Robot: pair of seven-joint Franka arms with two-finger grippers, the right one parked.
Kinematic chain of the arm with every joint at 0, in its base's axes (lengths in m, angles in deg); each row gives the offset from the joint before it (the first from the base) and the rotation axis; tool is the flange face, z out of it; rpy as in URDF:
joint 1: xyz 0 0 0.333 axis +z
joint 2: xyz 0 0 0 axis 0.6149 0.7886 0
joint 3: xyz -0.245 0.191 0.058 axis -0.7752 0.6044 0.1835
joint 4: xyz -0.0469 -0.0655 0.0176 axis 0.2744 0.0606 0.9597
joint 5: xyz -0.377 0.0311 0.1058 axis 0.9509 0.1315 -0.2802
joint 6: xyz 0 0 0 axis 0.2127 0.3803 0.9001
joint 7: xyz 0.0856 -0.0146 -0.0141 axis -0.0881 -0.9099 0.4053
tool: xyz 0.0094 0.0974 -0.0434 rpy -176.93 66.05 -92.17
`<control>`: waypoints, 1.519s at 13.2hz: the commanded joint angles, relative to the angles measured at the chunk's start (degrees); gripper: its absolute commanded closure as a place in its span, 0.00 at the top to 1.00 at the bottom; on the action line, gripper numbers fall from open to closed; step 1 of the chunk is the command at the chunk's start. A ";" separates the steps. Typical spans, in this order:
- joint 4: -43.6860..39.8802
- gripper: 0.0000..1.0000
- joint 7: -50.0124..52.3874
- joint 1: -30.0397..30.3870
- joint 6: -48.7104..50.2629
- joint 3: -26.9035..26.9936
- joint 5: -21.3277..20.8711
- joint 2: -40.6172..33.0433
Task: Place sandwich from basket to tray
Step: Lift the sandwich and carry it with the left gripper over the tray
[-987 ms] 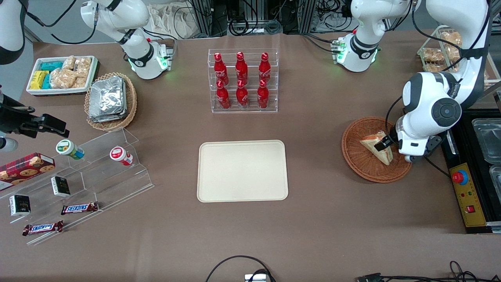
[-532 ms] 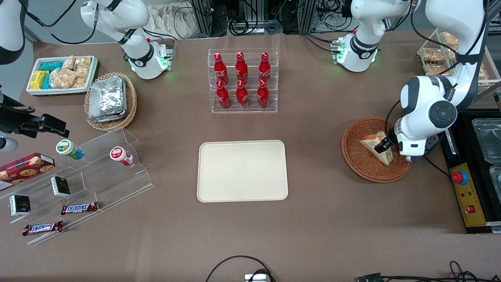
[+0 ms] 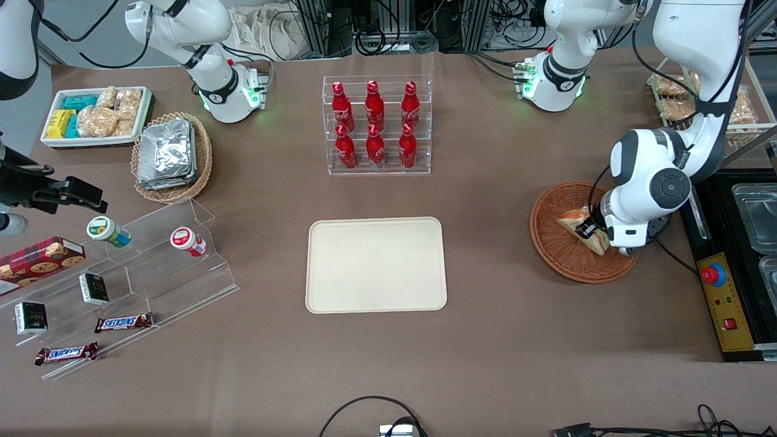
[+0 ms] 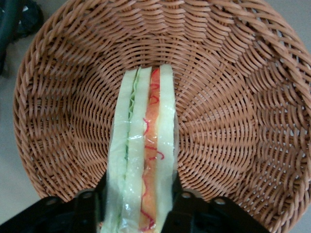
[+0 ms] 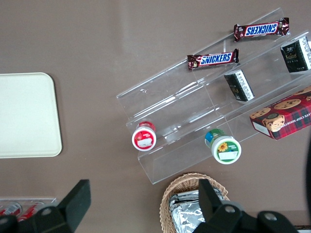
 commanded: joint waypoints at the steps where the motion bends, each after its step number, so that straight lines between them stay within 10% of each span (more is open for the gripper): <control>1: -0.53 0.00 1.31 -0.28 0.20 -0.41 -0.90 -1.22; 11: -31.78 0.00 1.22 -4.91 24.19 -18.68 -1.78 8.67; 20: -49.93 0.00 1.66 -22.25 23.15 -18.17 -12.66 33.48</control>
